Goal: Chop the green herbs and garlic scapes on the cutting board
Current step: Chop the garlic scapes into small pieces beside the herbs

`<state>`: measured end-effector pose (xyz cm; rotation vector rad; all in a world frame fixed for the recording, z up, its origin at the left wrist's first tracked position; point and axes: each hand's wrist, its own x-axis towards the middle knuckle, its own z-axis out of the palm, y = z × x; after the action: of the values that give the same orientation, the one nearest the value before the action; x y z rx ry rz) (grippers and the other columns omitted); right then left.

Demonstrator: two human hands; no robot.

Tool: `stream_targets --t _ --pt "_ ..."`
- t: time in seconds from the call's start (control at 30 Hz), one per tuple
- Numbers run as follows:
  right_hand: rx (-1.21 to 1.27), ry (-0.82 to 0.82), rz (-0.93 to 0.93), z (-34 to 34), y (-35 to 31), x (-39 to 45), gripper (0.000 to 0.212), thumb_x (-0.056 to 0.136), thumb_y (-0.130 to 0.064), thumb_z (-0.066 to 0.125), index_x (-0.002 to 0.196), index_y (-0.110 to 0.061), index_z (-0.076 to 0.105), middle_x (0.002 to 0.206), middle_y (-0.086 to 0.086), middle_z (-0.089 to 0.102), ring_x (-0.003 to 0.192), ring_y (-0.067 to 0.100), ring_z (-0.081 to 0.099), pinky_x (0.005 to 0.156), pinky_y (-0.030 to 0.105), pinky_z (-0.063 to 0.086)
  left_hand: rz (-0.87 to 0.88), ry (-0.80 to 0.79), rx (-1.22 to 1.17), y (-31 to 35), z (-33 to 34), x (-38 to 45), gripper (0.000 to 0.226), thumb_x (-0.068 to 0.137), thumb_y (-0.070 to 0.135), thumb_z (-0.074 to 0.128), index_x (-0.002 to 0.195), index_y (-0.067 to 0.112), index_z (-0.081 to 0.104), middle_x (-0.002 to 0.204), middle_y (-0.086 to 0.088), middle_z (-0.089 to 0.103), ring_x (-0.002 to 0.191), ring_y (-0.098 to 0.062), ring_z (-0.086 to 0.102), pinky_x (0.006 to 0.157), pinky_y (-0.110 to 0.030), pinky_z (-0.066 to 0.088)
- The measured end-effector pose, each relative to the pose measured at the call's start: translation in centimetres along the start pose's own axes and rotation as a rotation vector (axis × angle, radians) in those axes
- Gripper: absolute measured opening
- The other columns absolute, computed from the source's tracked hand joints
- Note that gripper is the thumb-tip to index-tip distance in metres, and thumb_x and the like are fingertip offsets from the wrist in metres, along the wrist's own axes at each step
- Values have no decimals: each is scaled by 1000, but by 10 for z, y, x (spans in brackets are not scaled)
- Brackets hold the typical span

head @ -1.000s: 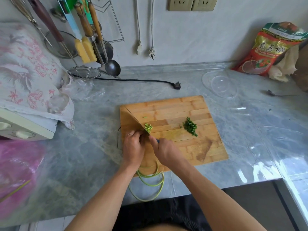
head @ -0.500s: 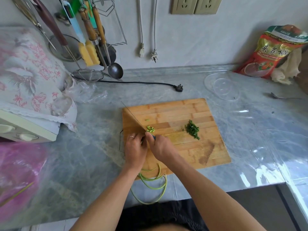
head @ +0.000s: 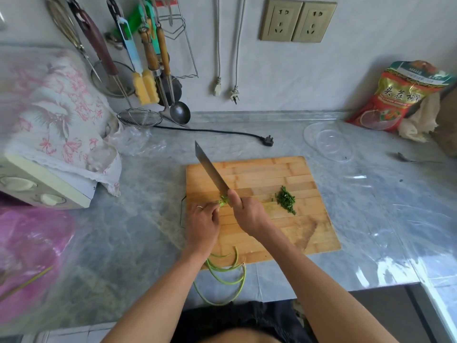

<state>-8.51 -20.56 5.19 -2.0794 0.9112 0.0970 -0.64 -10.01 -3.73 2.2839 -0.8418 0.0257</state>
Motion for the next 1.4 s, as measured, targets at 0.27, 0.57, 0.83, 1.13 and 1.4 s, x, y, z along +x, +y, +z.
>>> stream_targets --t 0.27,0.57,0.83,1.13,1.4 --pt "-23 14 47 -3 26 -24 69 97 -63 23 67 -7 49 61 9 52 56 23 47 55 35 38 -46 2 -95 -7 6 -3 14 86 5 70 97 12 76 94 -3 73 90 -24 64 78 -29 48" --pt "-74 -32 40 10 29 -39 61 100 -57 31 63 -8 39 59 10 46 54 24 41 54 35 33 -55 -19 -111 -8 4 -3 18 86 4 67 98 13 76 97 -2 73 91 -24 62 76 -19 38" --pt "-188 -39 81 15 27 -39 66 93 -70 23 66 -13 44 65 8 54 57 26 51 53 35 42 -53 -26 -127 -10 6 -2 19 86 2 64 95 14 76 93 -2 73 87 -26 63 72 -31 47" --pt "-152 -33 67 23 28 -25 66 93 -70 25 66 -13 44 61 7 50 52 26 46 47 33 33 -81 -33 -137 -11 10 -4 13 79 8 75 92 12 76 90 -3 71 88 -26 61 68 -30 46" --pt "-195 -79 54 26 35 -23 81 89 -73 11 89 -8 58 68 7 51 59 25 47 56 34 38 -66 4 -141 -11 6 -2 12 82 1 70 88 10 73 83 -6 69 79 -28 60 66 -23 35"
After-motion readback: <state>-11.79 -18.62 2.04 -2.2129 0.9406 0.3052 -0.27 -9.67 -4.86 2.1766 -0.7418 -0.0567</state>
